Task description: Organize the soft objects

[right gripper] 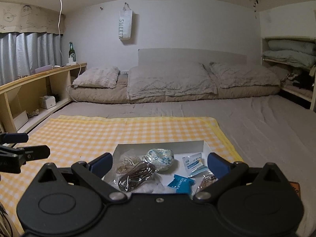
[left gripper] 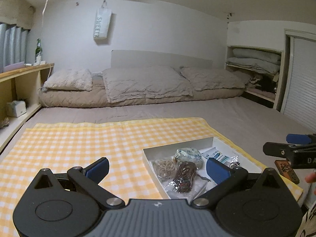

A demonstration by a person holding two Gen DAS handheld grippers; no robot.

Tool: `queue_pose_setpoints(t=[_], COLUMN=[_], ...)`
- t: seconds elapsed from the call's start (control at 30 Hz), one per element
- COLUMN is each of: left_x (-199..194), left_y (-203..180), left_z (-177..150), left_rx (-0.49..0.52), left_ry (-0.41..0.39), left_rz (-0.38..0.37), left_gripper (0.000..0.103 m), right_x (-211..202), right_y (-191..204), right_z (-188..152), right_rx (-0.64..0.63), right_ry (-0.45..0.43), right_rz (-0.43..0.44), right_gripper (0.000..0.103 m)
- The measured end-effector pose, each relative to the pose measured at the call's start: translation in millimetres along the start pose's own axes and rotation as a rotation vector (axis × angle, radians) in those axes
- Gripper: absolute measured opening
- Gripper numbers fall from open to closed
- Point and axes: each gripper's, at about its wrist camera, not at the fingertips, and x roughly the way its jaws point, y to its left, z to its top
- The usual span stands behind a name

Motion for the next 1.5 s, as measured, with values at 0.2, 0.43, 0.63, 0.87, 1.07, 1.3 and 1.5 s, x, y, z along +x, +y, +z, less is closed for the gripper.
queue_pose_setpoints(t=[0.2, 0.43, 0.63, 0.87, 1.07, 1.3, 1.5], left_x=[-2.2, -4.4, -5.4, -4.9, -4.6, -2.9, -2.1], left_y=[10.1, 13.8, 13.4, 12.2, 12.5, 13.7, 15.0], left_z=[-4.7, -5.3, -5.4, -5.0, -4.8, -6.3, -6.7], left_rx=[-0.024, -0.005, -0.012, -0.009, -0.009, -0.008, -0.008], left_ry=[0.018, 0.028, 0.032, 0.033, 0.033, 0.031, 0.035], left_rz=[0.04, 0.06, 0.049, 0.043, 0.043, 0.048, 0.048], left_gripper=[0.103, 0.103, 0.103, 0.103, 0.103, 0.103, 0.103], right_x=[-5.9, -11.2, -13.4, -12.6, -12.6, -12.5, -13.4], right_y=[11.2, 13.2, 11.9, 13.8, 14.7, 14.3, 15.2], right_z=[-8.1, -12.0, -13.3, -13.5, -13.7, -13.4, -13.9], right_rx=[-0.03, -0.029, -0.026, -0.039, -0.044, -0.055, -0.059], right_ry=[-0.014, -0.014, -0.019, -0.019, -0.021, -0.022, -0.022], right_rz=[-0.01, -0.022, -0.036, -0.043, -0.038, -0.034, -0.033], right_gripper=[0.103, 0.103, 0.103, 0.103, 0.103, 0.103, 0.103])
